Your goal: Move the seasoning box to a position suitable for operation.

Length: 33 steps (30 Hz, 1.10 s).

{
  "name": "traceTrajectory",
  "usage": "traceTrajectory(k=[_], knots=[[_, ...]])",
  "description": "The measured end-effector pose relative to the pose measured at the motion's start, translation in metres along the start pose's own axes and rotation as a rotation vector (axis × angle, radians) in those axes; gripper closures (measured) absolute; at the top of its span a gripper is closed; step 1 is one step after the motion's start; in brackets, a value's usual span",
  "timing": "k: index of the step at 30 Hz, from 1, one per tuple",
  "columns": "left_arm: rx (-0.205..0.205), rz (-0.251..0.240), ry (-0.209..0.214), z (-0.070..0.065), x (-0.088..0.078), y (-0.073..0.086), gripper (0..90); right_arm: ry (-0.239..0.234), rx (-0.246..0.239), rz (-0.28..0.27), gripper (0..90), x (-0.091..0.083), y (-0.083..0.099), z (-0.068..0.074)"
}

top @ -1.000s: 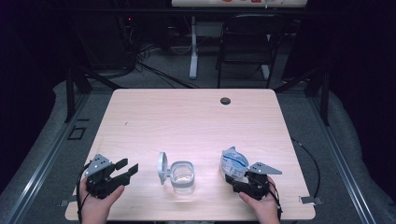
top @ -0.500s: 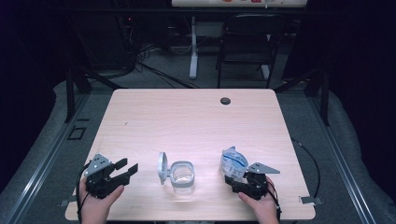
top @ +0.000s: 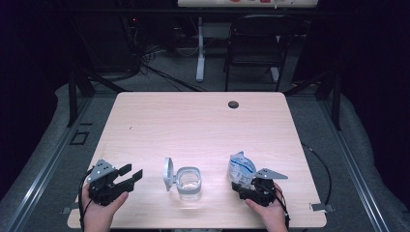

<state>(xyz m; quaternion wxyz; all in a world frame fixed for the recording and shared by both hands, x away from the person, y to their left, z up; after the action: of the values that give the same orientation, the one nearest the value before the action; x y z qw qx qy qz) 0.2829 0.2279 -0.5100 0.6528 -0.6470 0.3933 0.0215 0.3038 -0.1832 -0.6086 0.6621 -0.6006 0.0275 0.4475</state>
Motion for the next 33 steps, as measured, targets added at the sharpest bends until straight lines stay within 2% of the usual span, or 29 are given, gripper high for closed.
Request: traceTrajectory(k=[2,12,16,17,27,33], knots=[[0.000,0.000,0.000,0.0001,0.0000,0.0000,50.4,-0.011,0.010,-0.006,38.1,0.0011,0.0003,0.0007],[0.000,0.000,0.000,-0.0002,0.0004,0.0001,50.4,0.003,0.000,0.023,40.1,0.0033,0.0028,-0.0008],[0.000,0.001,-0.001,-0.0001,0.0005,0.0002,50.4,-0.013,0.006,0.016,41.7,0.0037,0.0027,0.0001],[0.000,0.001,-0.001,-0.0001,0.0005,0.0002,50.4,-0.001,-0.001,0.023,42.0,0.0035,0.0029,-0.0006],[0.001,0.002,-0.002,0.0000,0.0008,0.0003,50.3,0.001,-0.002,0.024,44.0,0.0035,0.0030,-0.0006],[-0.001,0.000,-0.002,0.0000,0.0004,0.0001,50.3,-0.011,0.000,0.018,46.5,0.0037,0.0025,0.0001]])
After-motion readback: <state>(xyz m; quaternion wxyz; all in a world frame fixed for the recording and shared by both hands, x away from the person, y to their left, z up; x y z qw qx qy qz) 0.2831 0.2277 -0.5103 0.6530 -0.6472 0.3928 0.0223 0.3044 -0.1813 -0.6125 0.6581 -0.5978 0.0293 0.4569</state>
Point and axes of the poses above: each handheld gripper's, and its own axes: x roughly forward along the jaws, y roughly out of its underside, z roughly to its left, the point moved 4 cm from there along x, roughly forward along the jaws, and after that the axes turned 1 degree about z, right-handed, at the moved point
